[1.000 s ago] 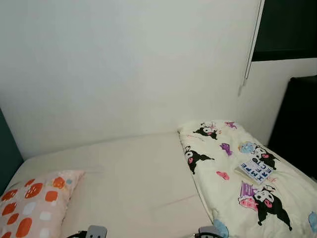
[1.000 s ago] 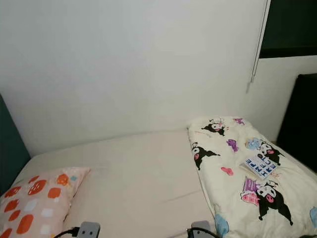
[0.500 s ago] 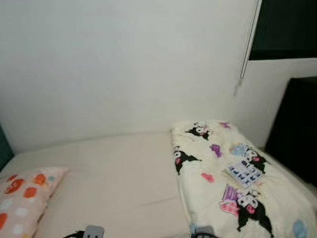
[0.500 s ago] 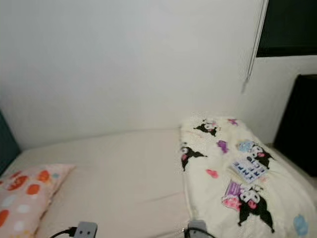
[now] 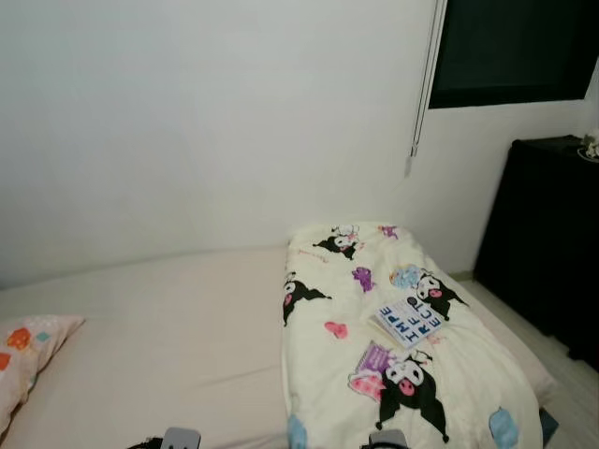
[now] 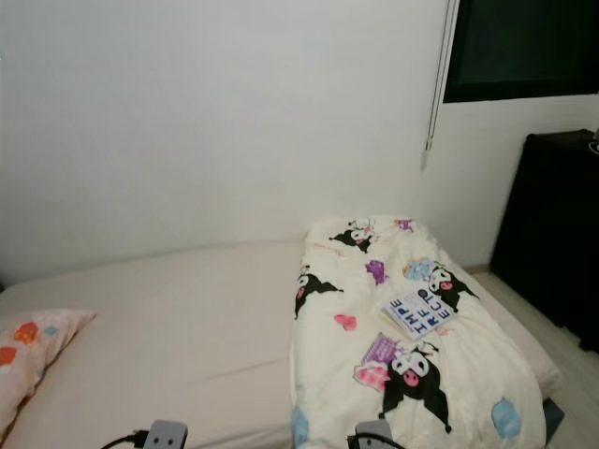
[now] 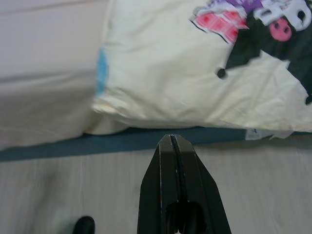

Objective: Clean up the room

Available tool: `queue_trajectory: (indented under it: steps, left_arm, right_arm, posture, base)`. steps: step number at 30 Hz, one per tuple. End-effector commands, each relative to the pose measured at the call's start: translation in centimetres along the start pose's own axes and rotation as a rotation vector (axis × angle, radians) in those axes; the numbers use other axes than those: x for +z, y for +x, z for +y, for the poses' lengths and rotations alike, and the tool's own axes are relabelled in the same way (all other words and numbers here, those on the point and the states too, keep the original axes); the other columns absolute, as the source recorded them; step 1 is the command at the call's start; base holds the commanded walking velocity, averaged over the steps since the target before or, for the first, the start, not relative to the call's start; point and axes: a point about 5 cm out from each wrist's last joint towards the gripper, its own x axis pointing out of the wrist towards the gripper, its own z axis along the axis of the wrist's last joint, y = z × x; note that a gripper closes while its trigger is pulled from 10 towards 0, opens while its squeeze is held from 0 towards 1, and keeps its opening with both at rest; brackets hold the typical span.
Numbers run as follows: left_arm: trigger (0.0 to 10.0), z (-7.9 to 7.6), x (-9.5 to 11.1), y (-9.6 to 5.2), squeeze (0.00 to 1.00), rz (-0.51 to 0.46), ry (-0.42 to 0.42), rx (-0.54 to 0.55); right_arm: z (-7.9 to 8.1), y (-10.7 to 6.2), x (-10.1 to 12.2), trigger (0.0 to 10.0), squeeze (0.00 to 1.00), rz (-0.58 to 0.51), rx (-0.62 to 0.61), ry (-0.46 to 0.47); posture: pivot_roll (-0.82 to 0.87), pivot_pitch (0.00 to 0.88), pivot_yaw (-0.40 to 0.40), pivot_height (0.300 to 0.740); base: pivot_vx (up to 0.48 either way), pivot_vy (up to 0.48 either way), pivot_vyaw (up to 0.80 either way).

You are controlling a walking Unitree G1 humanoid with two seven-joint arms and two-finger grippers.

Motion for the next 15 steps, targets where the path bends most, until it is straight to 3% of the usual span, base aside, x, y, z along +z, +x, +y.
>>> queue_trajectory:
  steps: [1, 15]
  left_arm:
    - [10.0, 0.06, -0.15, -0.05, 0.00, 0.012, 0.018, -0.007]
    - [10.0, 0.19, -0.24, -0.23, 0.00, 0.017, 0.020, -0.008]
  right_arm:
    - [-0.04, -0.03, -0.11, 10.0, 0.00, 0.009, -0.002, 0.013]
    - [0.00, -0.07, -0.22, 10.0, 0.00, 0.016, 0.001, 0.022]
  posture:
    - [0.01, 0.091, 0.023, 0.740]
    - [0.02, 0.102, 0.025, 0.740]
  base:
    - [0.000, -0.435, 0.59]
    - [0.000, -0.434, 0.72]
